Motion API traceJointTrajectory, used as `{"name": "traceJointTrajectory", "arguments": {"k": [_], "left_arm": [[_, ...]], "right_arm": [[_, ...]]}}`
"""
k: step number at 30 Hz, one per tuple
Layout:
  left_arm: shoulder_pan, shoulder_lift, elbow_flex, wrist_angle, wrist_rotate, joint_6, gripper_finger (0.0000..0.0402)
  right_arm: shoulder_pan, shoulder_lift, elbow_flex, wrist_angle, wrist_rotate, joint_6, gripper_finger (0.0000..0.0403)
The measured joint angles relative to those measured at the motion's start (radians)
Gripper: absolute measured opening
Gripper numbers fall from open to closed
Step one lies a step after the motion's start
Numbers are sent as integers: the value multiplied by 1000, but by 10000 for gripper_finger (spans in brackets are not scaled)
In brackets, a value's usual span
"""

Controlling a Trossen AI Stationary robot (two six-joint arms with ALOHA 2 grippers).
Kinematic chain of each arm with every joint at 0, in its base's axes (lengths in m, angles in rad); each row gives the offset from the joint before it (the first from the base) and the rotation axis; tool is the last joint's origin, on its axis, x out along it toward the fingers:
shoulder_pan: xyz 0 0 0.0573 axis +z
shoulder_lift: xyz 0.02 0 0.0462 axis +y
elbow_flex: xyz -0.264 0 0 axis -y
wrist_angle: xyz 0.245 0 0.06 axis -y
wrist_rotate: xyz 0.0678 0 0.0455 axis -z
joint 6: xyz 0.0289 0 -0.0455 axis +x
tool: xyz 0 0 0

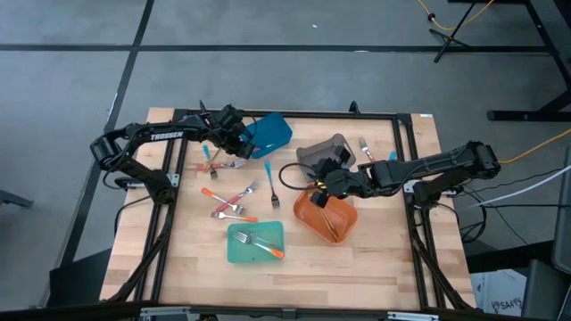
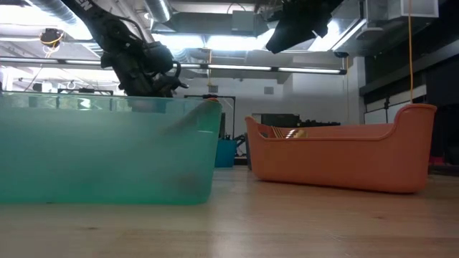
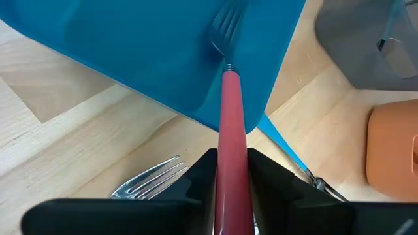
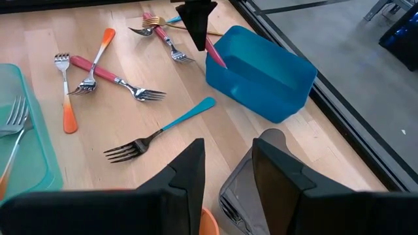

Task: Sort silverware by color (type)
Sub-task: Put the pink fork into the blue bin

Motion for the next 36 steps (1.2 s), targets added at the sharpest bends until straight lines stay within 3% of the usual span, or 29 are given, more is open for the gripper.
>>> {"name": "traceJointTrajectory", "arguments": {"k": [13, 28, 36], "left_arm": [[0, 0, 0, 141, 55, -1, 73], [54, 0, 0, 148, -267, 2, 73], [52, 0, 0, 147, -262, 146, 73]], "right_arm": [[0, 0, 0, 0, 0, 0, 115], [0, 0, 0, -1, 0, 0, 115], [0, 0, 0, -1, 0, 0, 115]]}}
